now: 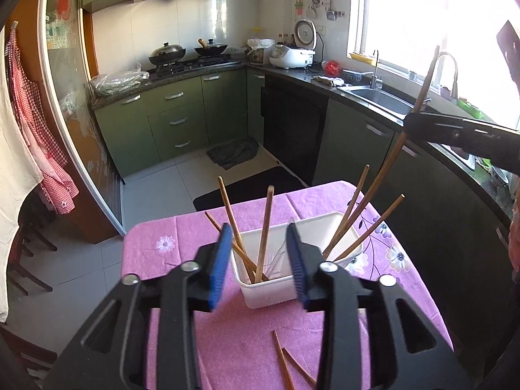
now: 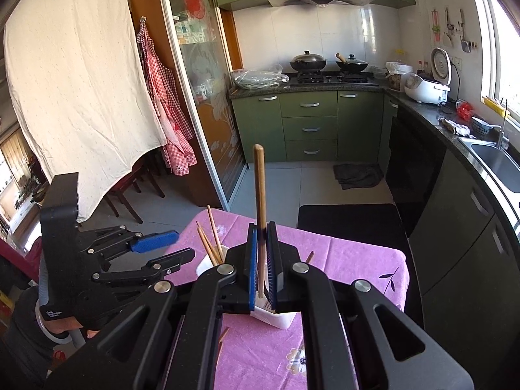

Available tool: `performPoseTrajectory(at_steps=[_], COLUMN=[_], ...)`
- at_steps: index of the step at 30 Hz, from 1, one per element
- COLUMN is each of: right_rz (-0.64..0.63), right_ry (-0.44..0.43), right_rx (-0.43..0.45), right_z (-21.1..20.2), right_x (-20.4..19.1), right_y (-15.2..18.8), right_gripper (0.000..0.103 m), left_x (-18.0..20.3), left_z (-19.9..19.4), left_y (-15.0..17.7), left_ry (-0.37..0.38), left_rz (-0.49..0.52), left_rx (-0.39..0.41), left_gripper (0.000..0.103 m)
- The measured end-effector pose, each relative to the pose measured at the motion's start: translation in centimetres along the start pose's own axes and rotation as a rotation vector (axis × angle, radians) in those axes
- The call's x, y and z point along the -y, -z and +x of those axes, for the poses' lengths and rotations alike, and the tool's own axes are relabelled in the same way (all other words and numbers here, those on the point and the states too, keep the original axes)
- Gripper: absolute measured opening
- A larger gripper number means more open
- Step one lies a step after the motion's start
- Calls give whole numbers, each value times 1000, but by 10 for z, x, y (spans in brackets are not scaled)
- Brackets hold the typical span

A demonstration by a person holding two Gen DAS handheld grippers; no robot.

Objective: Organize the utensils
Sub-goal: 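Lift the chopsticks and drop them into the white caddy with both grippers, then grasp a wooden chopstick with the left gripper while the right gripper reaches for another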

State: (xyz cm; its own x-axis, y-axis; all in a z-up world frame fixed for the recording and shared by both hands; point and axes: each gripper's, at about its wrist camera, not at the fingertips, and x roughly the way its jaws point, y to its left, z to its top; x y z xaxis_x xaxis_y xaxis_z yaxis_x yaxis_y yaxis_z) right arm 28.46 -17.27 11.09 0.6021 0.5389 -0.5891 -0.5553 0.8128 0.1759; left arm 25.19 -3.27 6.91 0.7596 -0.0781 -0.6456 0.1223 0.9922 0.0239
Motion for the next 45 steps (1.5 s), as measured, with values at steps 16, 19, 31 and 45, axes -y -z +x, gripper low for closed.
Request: performPoseTrajectory(at_steps=[16, 19, 31, 45], right_rz=[-8, -7, -23, -89], right_ry=[60, 62, 58, 42], right_rx=[-80, -98, -54, -253], right_z=[47, 54, 25, 5], right_x=[-9, -9, -19, -28], right_y=[17, 24, 18, 175], right_gripper=[7, 7, 7, 18], left_x=[33, 30, 24, 23], left_z=[-47, -47, -46, 25], left_y=[51, 56, 67, 128], left_ry=[-92, -93, -81, 131], left_rz=[99, 97, 82, -52], left_rx=[96, 80, 24, -438], left_gripper=[77, 77, 78, 70])
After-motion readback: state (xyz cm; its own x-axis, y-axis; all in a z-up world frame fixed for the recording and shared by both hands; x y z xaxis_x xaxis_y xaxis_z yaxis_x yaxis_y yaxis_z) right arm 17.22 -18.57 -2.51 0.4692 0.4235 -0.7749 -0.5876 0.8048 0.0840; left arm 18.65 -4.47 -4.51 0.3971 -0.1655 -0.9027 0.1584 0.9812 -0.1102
